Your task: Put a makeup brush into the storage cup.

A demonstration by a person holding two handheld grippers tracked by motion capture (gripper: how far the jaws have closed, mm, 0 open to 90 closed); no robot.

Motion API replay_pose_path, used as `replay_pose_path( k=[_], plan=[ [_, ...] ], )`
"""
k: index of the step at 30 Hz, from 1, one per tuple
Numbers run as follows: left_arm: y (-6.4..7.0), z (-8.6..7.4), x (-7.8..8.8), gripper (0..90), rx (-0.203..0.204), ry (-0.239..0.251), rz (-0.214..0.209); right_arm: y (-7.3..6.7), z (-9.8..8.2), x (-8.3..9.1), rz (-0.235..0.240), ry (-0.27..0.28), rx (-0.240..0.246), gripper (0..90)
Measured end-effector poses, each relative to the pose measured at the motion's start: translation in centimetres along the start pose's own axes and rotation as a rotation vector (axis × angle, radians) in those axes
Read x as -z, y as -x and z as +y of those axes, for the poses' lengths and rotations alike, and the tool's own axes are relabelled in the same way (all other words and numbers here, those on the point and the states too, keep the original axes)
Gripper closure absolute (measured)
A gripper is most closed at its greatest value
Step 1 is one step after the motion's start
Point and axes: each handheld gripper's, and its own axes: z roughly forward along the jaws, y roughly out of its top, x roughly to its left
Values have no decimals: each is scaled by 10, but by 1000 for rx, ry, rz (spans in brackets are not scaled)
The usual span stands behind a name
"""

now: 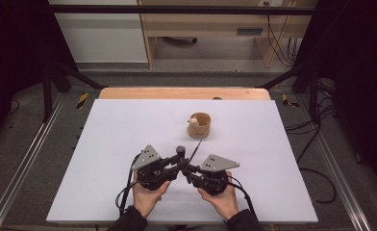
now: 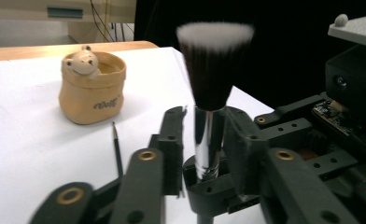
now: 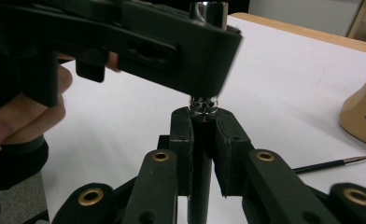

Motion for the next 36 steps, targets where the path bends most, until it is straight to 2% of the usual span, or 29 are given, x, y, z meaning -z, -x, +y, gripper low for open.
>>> replay_pose_path(
  k=[5,13,24,28,36],
  plan=[
    [-5,4,6,506,-18,12,-1,7,-1,2,-24,4,-19,790],
    [-17,8,19,340,-44,9,16,17,-2,9,-63,14,-31,790],
    [-33,7,39,191,-85,-10,90,26,1,19,-99,36,-42,790],
    [-39,6,47,148,-88,-23,113,29,2,23,-110,41,-46,790],
    [-53,-3,62,99,-99,-41,178,35,7,30,-129,64,-51,790]
  ],
)
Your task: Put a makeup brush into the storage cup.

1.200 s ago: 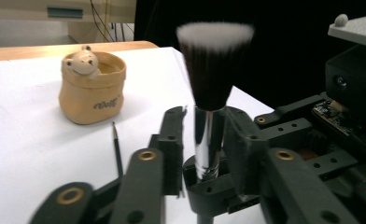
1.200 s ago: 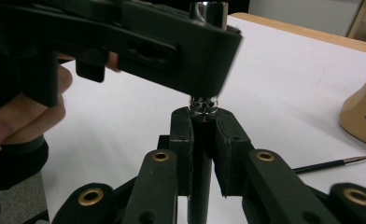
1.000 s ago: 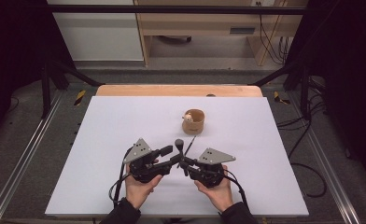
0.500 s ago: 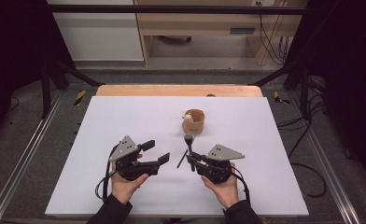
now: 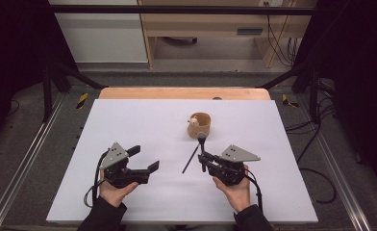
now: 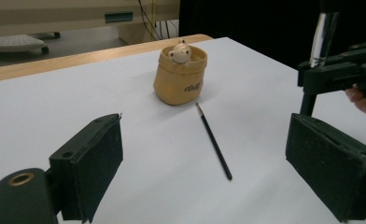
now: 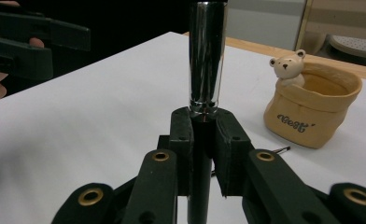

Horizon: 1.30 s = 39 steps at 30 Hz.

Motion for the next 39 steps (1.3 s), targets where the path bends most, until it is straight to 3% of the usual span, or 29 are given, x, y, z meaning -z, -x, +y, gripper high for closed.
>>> replay_pose_path(
  k=[11,18,39],
  plan=[
    [-17,-8,17,84,2,-19,56,9,11,5,-16,41,-19,790],
    [-21,-12,27,82,-5,-25,85,14,21,1,-31,67,-32,789],
    [-34,-23,27,75,-14,-74,132,42,54,-18,-133,102,-88,789]
  ],
)
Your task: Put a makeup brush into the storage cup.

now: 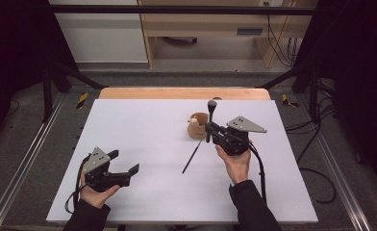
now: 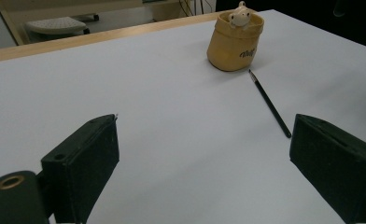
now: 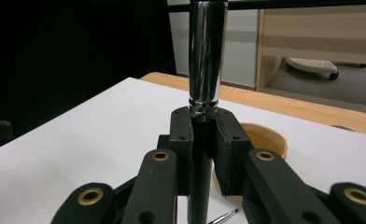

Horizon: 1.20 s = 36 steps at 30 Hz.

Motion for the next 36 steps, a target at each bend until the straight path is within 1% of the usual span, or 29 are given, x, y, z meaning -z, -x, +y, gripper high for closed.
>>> replay_pose_path(
  k=[3,13,20,23,28,30,36],
  plan=[
    [-1,-1,0,74,-10,-10,7,2,2,-6,-14,0,-9,789],
    [-4,-1,-1,74,-1,-4,17,10,6,-25,-53,5,-30,789],
    [-4,-1,-1,74,-2,-3,16,17,10,-35,-73,0,-36,788],
    [-5,-1,0,75,0,-1,17,19,14,-39,-83,7,-43,789],
    [-6,-1,0,74,1,-2,19,22,20,-46,-99,15,-42,789],
    [-6,-1,0,75,1,-2,18,23,22,-49,-100,19,-50,789],
    [-6,-1,-1,75,-3,-2,16,26,25,-59,-125,16,-55,788]
  ],
)
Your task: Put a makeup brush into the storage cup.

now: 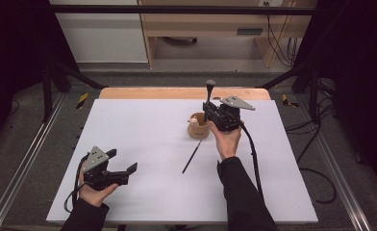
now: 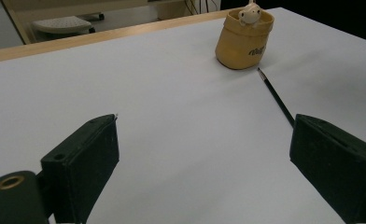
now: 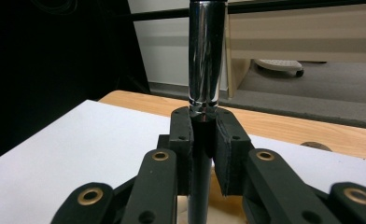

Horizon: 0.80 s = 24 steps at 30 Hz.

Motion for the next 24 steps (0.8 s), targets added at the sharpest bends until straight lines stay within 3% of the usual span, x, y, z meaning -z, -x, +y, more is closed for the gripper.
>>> replay_pose_path(
  k=[24],
  plan=[
    [0,0,-1,75,-11,-6,1,14,-12,-33,-64,-28,-34,789]
  ],
)
